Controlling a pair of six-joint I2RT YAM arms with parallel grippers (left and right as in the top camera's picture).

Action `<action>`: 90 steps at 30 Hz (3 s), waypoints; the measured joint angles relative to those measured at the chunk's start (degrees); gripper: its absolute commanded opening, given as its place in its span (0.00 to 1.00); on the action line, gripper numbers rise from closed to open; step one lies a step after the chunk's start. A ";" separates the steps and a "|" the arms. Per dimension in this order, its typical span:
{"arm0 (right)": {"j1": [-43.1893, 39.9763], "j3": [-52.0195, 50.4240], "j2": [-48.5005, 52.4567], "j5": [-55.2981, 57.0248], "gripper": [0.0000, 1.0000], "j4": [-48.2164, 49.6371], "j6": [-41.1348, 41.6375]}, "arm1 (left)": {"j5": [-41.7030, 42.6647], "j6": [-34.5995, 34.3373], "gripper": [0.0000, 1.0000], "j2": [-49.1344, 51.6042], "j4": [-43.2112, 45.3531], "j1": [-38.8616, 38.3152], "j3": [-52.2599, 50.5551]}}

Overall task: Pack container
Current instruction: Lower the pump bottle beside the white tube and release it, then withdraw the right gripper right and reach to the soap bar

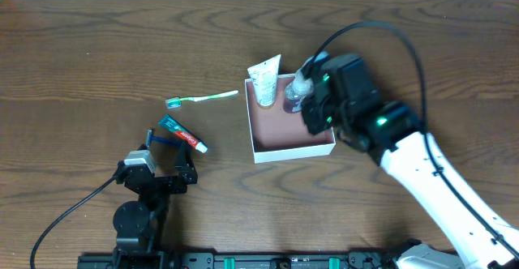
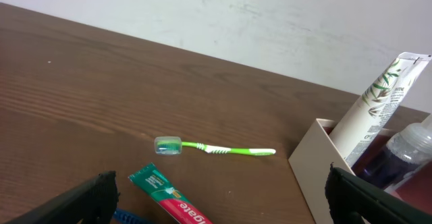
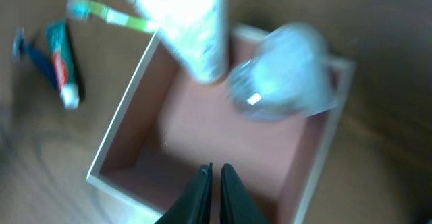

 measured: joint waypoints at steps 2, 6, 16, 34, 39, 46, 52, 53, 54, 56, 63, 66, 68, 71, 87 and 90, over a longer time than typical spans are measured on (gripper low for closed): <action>1.88 -2.05 0.09 0.31 0.01 0.66 -0.81 | 0.00 0.00 0.98 0.00 0.00 0.00 0.00; 3.98 -6.45 1.29 1.07 0.01 5.16 -2.12 | 0.00 0.00 0.98 0.00 0.02 0.00 0.00; 4.13 -12.22 8.26 6.60 0.01 15.91 -6.49 | 0.00 0.00 0.98 0.00 0.00 0.00 0.00; 4.13 -12.28 17.40 15.02 0.01 27.98 -8.50 | 0.00 0.00 0.98 0.00 0.00 0.00 0.00; 4.11 -12.28 17.40 16.83 0.01 30.97 -9.18 | 0.00 0.00 0.98 0.00 0.00 0.00 0.00; 3.98 -12.28 17.40 17.49 0.01 33.90 -9.60 | 0.00 0.00 0.98 0.00 0.00 0.00 0.00; 3.98 -12.28 17.40 18.25 0.01 35.82 -10.01 | 0.00 0.00 0.98 0.00 0.00 0.00 0.00; 3.98 -12.28 17.40 18.27 0.01 35.89 -10.03 | 0.00 0.00 0.98 0.00 0.00 0.00 0.00; 3.98 -12.28 17.40 18.29 0.01 35.93 -10.03 | 0.00 0.00 0.98 0.00 0.00 0.00 0.00; 3.98 -12.28 17.40 18.29 0.01 35.91 -10.05 | 0.00 0.00 0.98 0.00 0.00 0.00 0.00; 4.42 -12.28 17.38 16.92 0.01 33.22 -10.19 | 0.00 0.00 0.98 0.00 0.00 0.00 0.00; 5.73 -12.28 16.74 15.19 0.01 30.25 -10.16 | 0.00 0.00 0.98 0.00 0.00 0.00 0.00; 7.13 -12.28 15.17 14.45 0.03 27.82 -9.94 | 0.00 0.00 0.98 0.00 0.00 0.00 0.00; 9.55 -12.28 10.56 13.68 0.11 24.17 -8.92 | 0.00 0.00 0.98 0.00 0.00 0.00 0.00; 4.33 -12.20 -22.14 14.84 0.63 2.14 1.49 | 0.00 0.00 0.98 0.00 0.02 0.00 0.00; -3.13 -12.20 -24.46 15.74 0.65 -4.26 5.03 | 0.00 0.00 0.98 0.00 0.00 0.00 0.00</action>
